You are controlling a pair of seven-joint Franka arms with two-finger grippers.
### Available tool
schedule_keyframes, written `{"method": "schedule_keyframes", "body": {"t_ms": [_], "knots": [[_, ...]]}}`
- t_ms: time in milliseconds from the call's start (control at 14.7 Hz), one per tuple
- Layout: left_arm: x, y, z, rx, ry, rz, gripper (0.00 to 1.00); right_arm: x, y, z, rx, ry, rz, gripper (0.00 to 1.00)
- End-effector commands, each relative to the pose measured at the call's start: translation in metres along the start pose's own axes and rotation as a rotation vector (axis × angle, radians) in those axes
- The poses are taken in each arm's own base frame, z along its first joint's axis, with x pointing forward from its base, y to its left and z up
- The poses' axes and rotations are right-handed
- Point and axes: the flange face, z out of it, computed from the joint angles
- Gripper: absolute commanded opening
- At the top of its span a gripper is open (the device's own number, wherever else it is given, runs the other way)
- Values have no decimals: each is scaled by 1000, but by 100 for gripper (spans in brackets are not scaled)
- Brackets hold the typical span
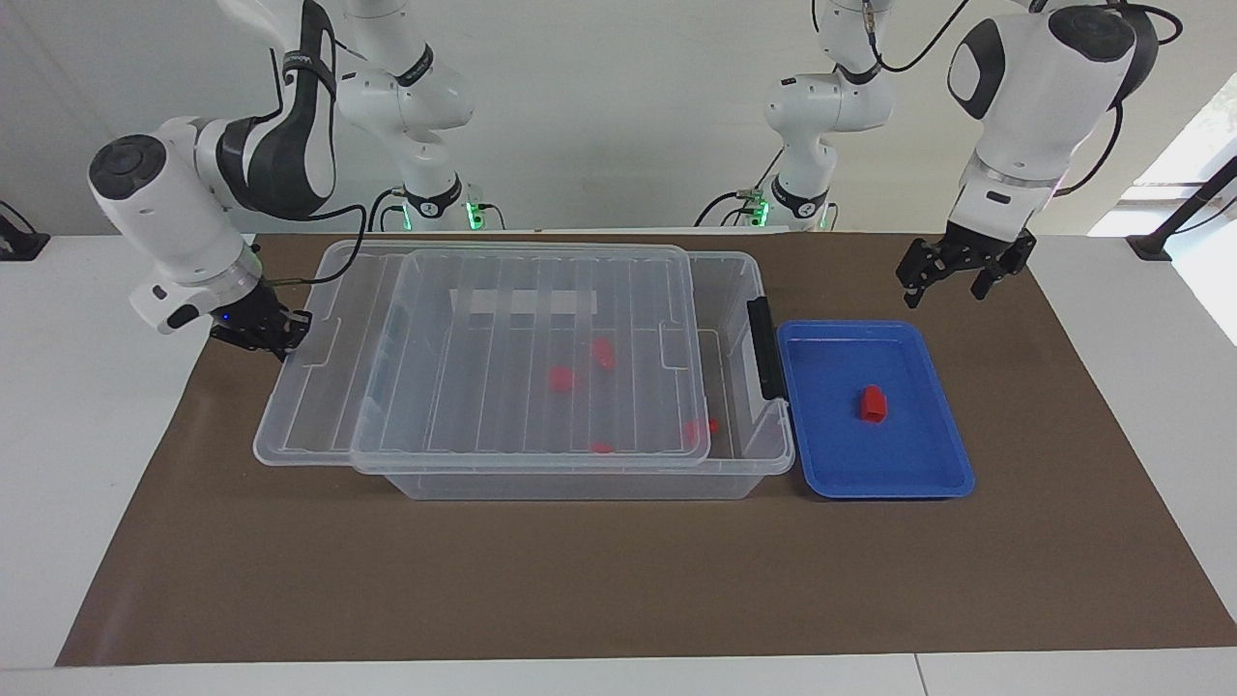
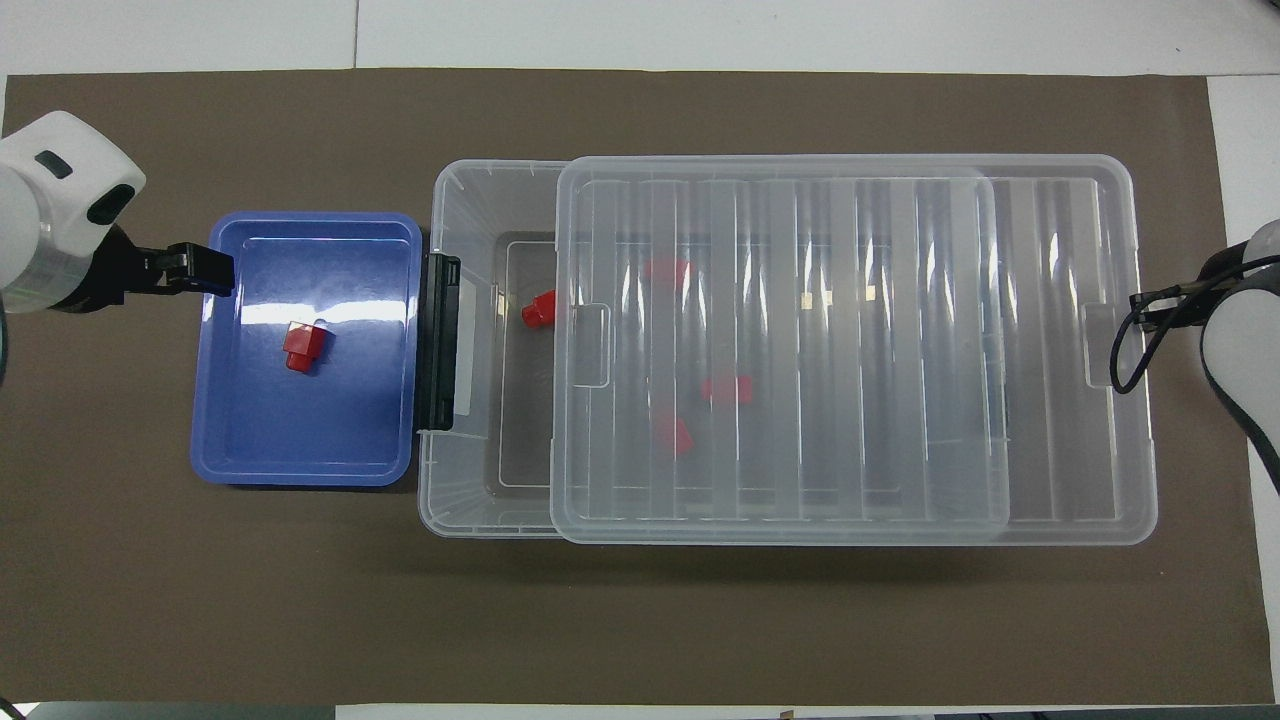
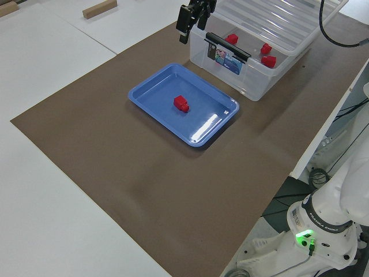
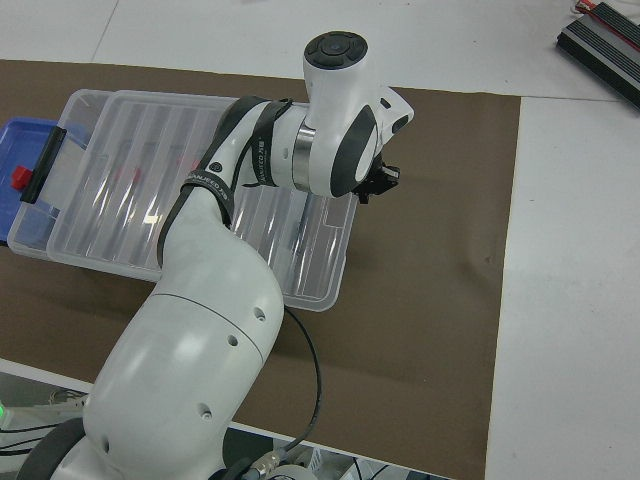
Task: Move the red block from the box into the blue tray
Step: 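Push the clear lid back over the box with the right gripper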
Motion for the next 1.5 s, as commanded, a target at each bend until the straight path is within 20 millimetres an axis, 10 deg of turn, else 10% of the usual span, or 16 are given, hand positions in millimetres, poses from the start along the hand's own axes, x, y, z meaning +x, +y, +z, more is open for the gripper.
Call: {"method": "schedule_keyframes", "body": {"t_ms": [0, 1429], "knots": [[-6, -3, -5, -14, -16, -9, 100, -7, -21, 0, 15, 16, 25, 0], [3, -27, -21, -42, -34, -22, 100, -6, -70, 6, 28, 3, 78, 0]]}}
